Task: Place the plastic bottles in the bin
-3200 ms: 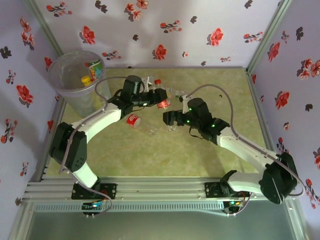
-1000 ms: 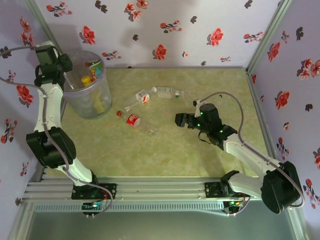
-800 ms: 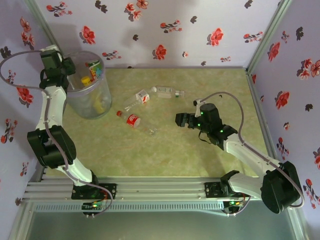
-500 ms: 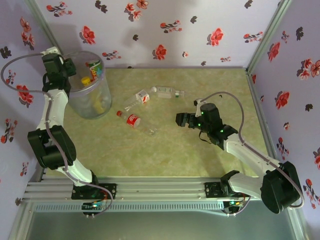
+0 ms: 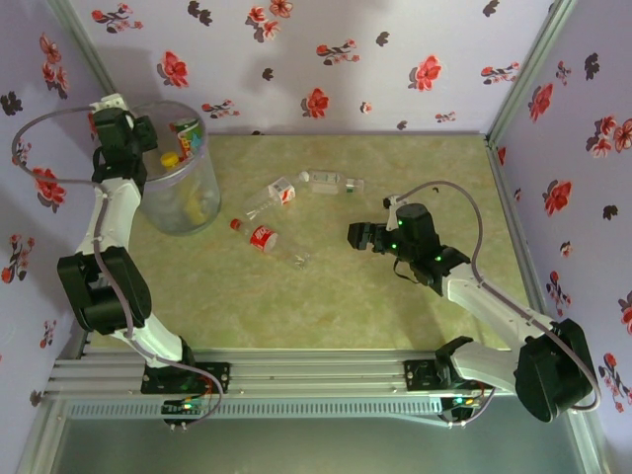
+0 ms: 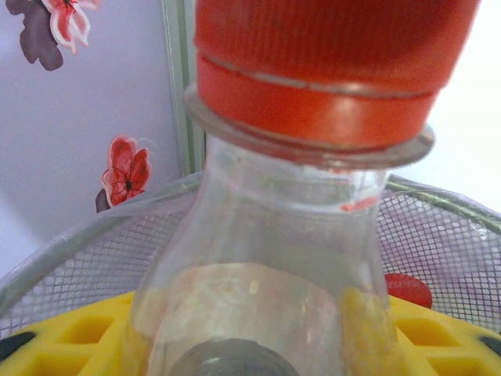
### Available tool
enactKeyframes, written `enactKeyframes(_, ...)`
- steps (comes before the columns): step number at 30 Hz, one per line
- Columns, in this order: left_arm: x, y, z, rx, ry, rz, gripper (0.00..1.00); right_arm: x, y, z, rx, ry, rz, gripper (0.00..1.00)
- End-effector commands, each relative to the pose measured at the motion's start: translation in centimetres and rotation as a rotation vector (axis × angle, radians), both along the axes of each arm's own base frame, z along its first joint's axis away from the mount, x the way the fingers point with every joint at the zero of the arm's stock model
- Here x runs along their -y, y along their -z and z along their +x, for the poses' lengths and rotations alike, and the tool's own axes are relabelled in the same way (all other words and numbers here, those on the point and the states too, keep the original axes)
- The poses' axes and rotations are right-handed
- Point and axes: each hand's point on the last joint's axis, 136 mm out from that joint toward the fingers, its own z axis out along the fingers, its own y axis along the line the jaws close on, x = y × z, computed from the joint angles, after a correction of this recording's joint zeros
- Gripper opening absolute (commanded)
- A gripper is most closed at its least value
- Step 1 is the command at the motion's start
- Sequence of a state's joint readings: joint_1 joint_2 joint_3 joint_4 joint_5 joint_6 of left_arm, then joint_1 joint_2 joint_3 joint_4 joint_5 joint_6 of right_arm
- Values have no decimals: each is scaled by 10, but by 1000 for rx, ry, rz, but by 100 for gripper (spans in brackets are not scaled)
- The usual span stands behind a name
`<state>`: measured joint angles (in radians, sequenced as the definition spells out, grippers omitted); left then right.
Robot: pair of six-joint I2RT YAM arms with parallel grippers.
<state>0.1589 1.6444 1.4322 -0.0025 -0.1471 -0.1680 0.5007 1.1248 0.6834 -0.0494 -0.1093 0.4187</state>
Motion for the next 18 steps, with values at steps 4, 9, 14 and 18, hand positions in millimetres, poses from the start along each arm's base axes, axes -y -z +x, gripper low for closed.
enactKeyframes(4,3,53,-10,-234,12,-8,58,5,-5,0,23,-2,-9,99)
enactKeyframes(9,5,26,-10,-212,31,23,68,2,-1,0,12,-9,2,99)
enactKeyframes(14,6,1,-11,-197,46,61,87,1,-2,1,13,-14,1,99)
enactKeyframes(18,5,-24,-12,-167,47,90,93,0,-3,2,13,-18,1,99)
